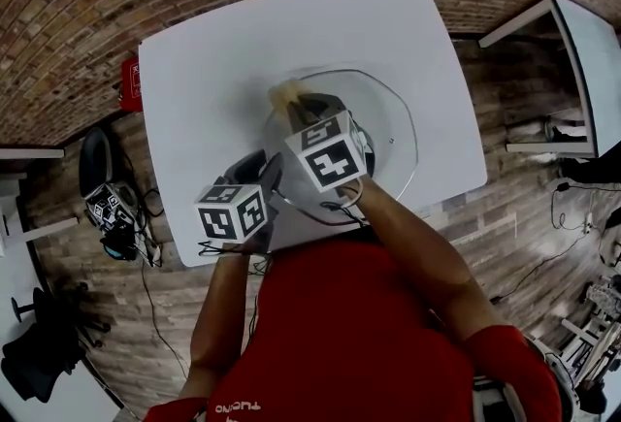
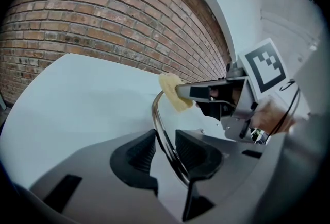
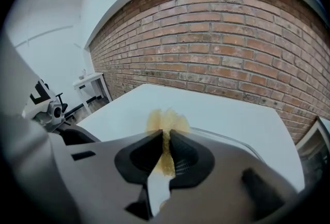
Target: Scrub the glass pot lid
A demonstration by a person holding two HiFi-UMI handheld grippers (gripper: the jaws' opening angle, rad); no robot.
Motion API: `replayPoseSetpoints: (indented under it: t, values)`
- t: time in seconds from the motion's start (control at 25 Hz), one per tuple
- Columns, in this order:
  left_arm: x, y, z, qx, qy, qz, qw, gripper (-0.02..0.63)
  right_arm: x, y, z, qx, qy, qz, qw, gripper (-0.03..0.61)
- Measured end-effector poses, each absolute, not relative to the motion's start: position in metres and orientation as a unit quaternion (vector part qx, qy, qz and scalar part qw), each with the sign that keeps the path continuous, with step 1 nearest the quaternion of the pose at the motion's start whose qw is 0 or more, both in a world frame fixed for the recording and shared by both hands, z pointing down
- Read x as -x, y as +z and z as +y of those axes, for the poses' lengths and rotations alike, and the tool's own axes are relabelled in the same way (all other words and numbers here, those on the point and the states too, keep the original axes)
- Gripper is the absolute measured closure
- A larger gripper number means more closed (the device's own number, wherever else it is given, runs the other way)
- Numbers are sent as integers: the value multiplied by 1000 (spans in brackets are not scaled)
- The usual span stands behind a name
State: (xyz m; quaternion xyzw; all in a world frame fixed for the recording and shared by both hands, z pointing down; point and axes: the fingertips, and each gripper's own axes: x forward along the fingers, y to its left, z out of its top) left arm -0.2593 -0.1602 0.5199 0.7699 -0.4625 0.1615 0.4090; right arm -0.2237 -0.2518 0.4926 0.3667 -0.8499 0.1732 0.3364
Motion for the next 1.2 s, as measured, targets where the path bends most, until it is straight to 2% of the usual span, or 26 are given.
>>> replayPoseSetpoints:
  t: [0.24,0.84,1.0,1.2]
  values:
    - [260,521,-161,-770,162,-462,410,485,201,496,-257,-390,177,-838,338,525]
    - [260,521,-161,-767,157,-465,413,486,74,507,-269,-497,192,-758,376,525]
    - [261,522,-160,-766,157,-466,414,488,92,493,-252,-483,208,-774,353,525]
    - [260,522,-159,-764,154,-468,418,488,168,487,-202,-396,251,-822,324,525]
